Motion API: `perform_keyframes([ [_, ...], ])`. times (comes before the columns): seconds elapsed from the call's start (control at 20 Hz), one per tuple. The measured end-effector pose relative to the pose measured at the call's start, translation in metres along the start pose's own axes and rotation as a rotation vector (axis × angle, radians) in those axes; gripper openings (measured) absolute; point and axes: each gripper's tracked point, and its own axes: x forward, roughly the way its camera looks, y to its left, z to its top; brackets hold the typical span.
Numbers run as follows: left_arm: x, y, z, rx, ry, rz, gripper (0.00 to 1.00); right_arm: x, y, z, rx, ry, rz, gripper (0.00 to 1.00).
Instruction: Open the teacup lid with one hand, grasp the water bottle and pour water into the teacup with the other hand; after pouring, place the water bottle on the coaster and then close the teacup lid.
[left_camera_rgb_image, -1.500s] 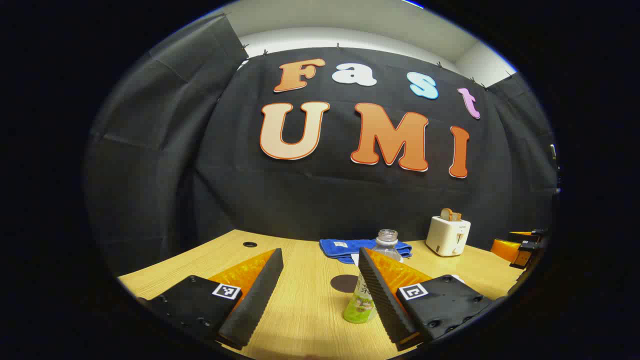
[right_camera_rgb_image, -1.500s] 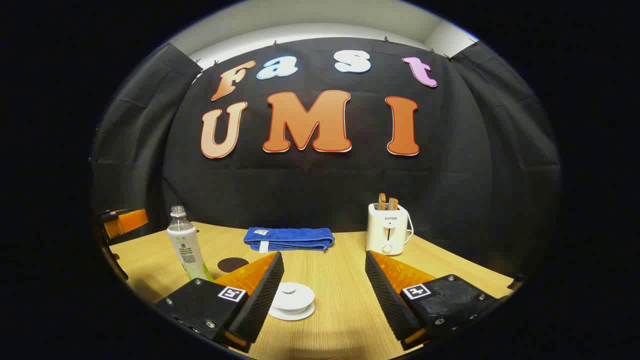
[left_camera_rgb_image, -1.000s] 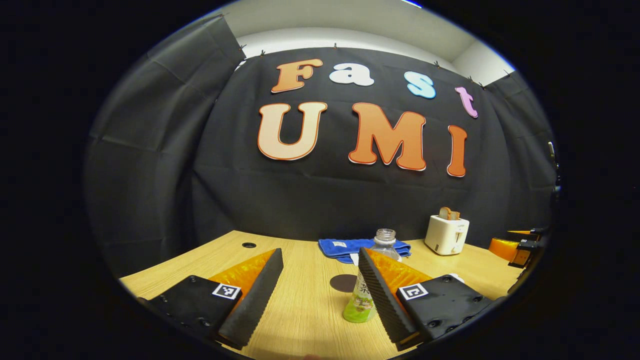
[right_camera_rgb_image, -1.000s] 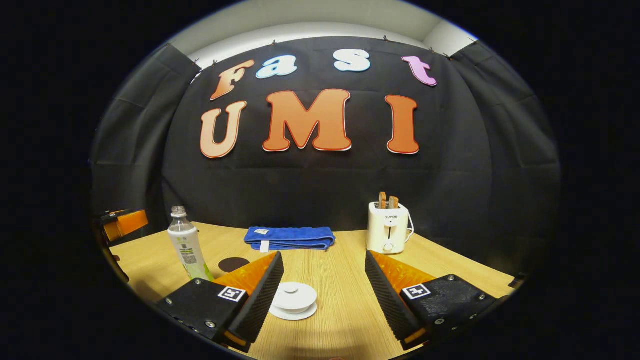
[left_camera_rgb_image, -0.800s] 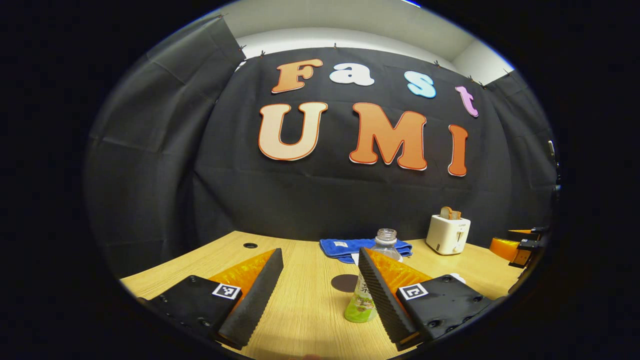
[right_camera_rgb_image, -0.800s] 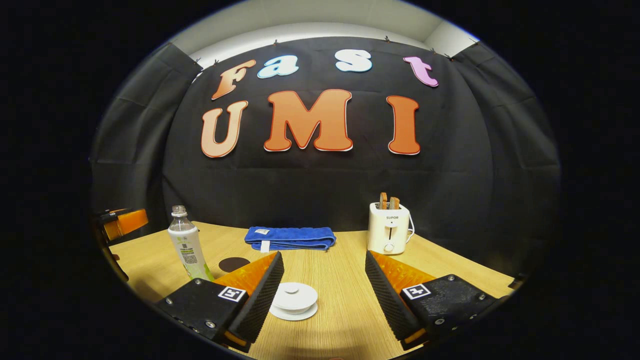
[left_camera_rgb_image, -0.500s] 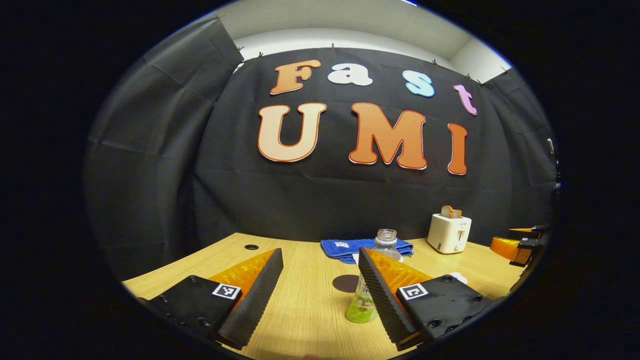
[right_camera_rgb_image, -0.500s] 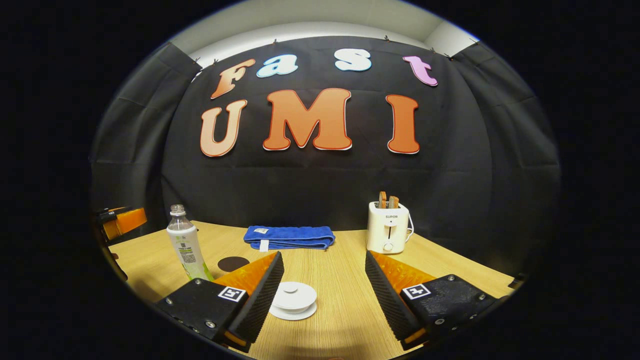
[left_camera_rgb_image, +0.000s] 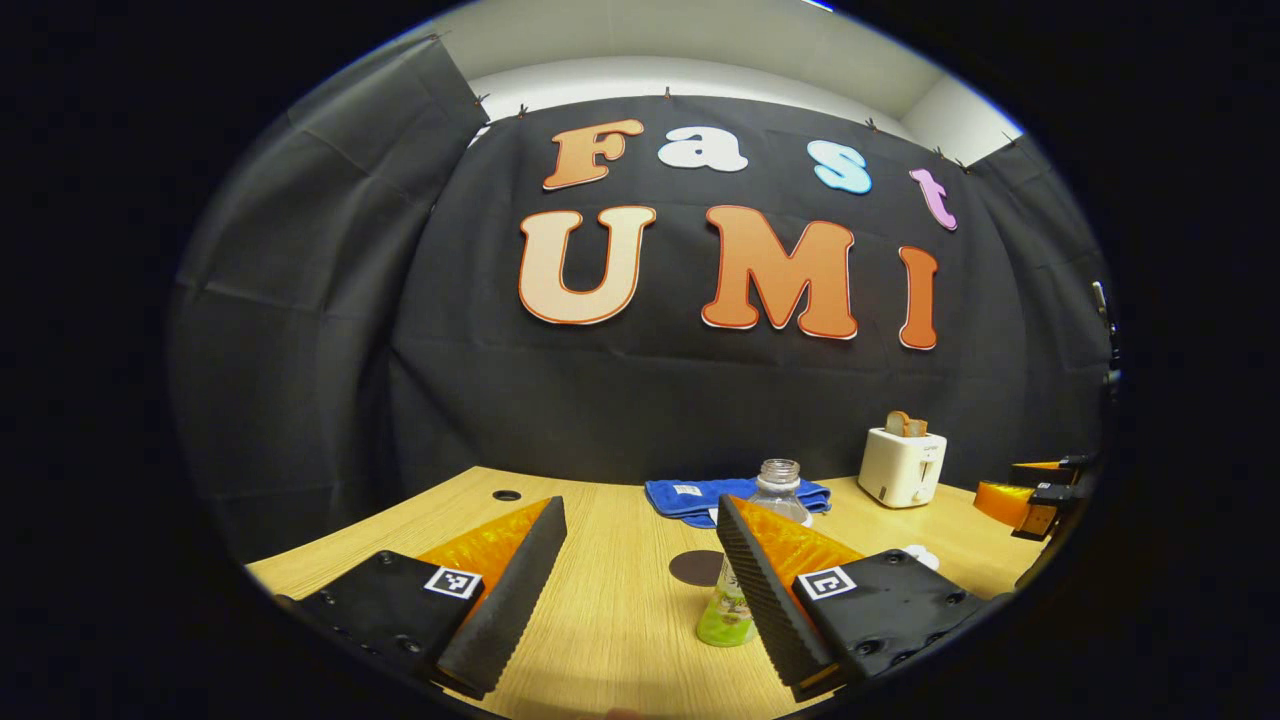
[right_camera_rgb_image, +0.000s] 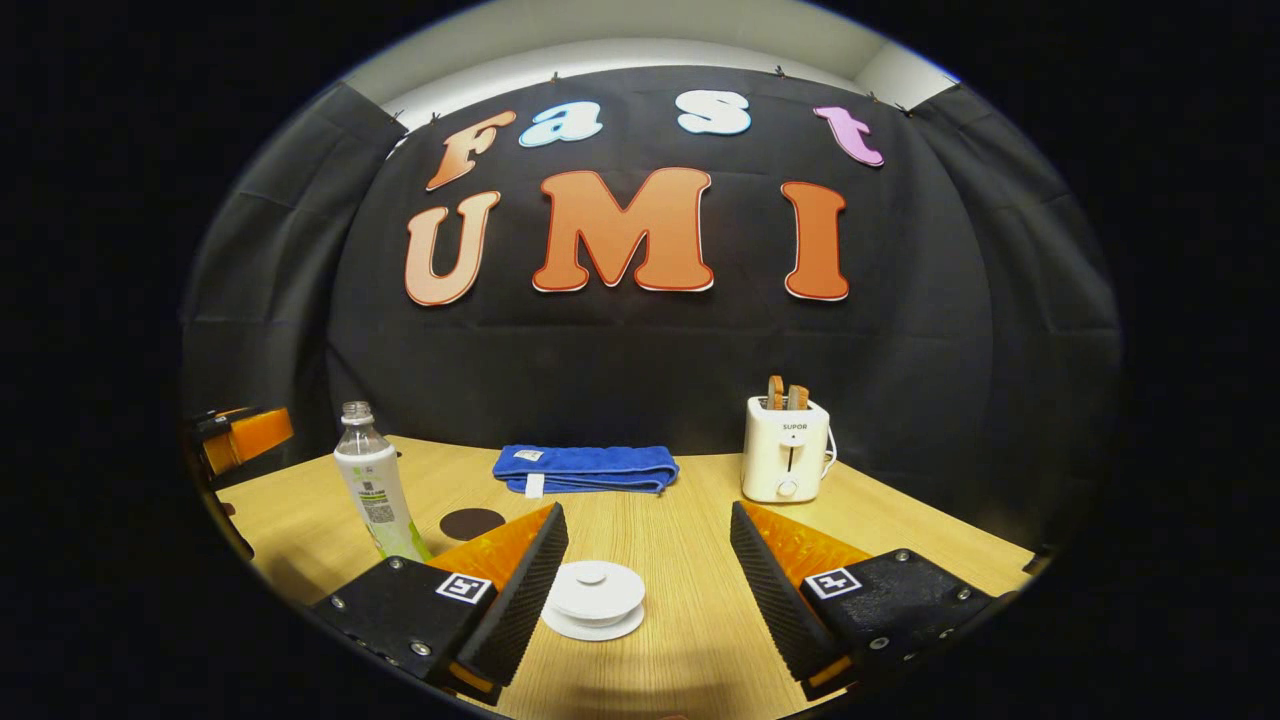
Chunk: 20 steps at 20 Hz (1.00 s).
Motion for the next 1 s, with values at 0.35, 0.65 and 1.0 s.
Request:
perform_keyframes([
  [0.35, 0.005, 0.009, -0.003, 0.009, 0.006, 0.022, 0.99, 0.029, 0.023, -0.028, -0.018, 0.078, 0.04, 0.98],
  [0.65, 0.01, 0.019, -0.003, 0.023, 0.007, 0.045, 0.99, 0.05, 0.032, -0.054, -0.046, 0.157, 0.05, 0.98],
  [1.0, 0.017, 0.027, -0.012, 0.025, 0.026, 0.06, 0.99, 0.065, 0.042, -0.079, -0.044, 0.239, 0.071, 0.88],
])
